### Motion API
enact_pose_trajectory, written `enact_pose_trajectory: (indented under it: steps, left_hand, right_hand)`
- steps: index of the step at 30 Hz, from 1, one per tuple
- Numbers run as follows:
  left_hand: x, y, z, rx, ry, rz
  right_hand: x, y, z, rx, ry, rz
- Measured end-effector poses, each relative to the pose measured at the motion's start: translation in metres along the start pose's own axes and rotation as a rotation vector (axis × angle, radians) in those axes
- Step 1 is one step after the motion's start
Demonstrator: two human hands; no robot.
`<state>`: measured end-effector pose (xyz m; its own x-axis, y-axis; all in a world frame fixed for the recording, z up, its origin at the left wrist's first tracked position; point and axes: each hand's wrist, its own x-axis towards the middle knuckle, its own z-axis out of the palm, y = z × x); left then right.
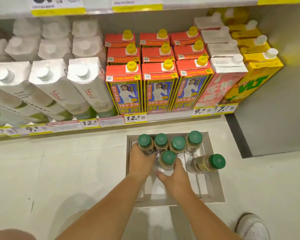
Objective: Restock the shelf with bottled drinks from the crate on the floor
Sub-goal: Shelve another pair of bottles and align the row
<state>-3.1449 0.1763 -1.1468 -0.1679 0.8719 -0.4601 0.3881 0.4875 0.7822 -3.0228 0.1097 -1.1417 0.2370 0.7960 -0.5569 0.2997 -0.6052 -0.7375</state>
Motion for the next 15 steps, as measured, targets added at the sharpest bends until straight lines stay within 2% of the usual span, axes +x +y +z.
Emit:
enact_pose_trajectory:
  steps: [6, 15]
  left_hand:
    - [0.006, -0.010, 0.014, -0.116, 0.110, -0.010]
    - [-0.027, 0.021, -0.024, -0.044, 0.086, 0.107]
  right_hand:
    - [0.019, 0.014, 0.002, 0.113, 0.119, -0.074]
    - [-0.013, -0.015, -0.013, 0.076, 0.085, -0.238]
